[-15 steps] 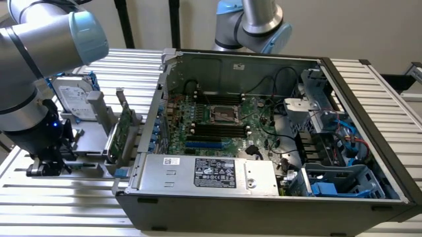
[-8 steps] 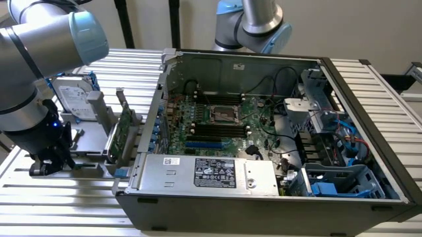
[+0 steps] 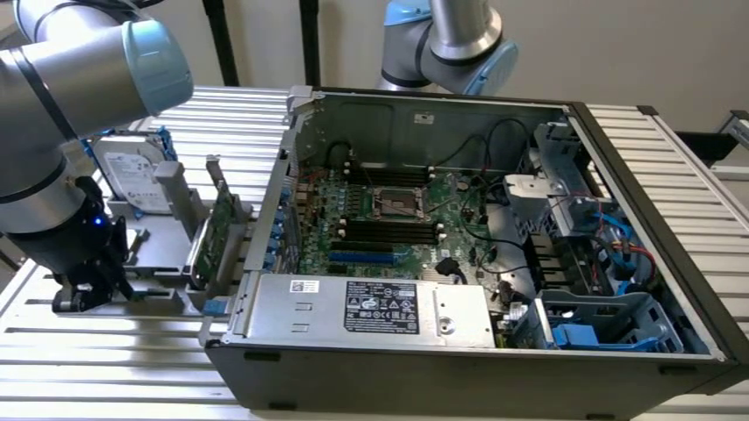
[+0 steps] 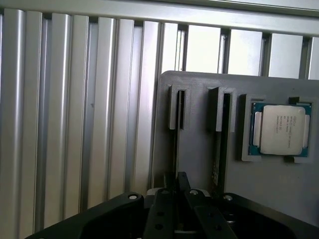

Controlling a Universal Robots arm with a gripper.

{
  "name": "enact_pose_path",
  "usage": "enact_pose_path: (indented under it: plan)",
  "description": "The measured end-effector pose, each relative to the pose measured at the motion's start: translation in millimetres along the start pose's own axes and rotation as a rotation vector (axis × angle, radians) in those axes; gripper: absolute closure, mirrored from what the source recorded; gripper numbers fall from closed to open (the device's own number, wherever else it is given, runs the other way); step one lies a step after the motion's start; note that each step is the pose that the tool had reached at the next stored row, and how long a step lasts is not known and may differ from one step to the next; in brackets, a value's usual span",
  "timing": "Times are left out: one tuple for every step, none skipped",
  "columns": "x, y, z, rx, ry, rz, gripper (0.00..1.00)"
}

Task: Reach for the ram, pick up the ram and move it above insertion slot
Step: 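Pick up the ram and move it above insertion slot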

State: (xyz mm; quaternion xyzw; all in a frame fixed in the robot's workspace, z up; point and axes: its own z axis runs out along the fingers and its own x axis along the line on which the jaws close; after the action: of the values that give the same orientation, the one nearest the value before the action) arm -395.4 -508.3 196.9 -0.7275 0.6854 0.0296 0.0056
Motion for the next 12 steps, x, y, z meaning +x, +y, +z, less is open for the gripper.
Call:
enact_pose_path:
  plan:
    - [0.0,0.0,0.0,0.0001,-0.0006,0.001,0.86]
    - [0.0,0.0,-0.1,0.0001,-0.0014,0.002,0.86]
    - [0.0,-0.1,-0.1,0.0003,-0.0021,0.004,0.86]
    - [0.0,-0.1,-0.1,0.0006,-0.0030,0.007,0.86]
    - [0.0,-0.1,-0.2,0.0008,-0.0039,0.010,0.86]
    - [0.0,-0.1,-0.5,0.0010,-0.0047,0.014,0.86]
    - [0.0,-0.1,-0.8,0.0012,-0.0054,0.019,0.86]
    - [0.0,-0.1,-0.9,0.0016,-0.0063,0.024,0.86]
    - [0.0,-0.1,-1.1,0.0018,-0.0072,0.028,0.86]
    - [0.0,-0.1,-1.3,0.0020,-0.0079,0.031,0.86]
    - [0.0,-0.1,-1.3,0.0023,-0.0086,0.033,0.86]
    - [-0.1,-0.1,-1.3,0.0024,-0.0091,0.035,0.86]
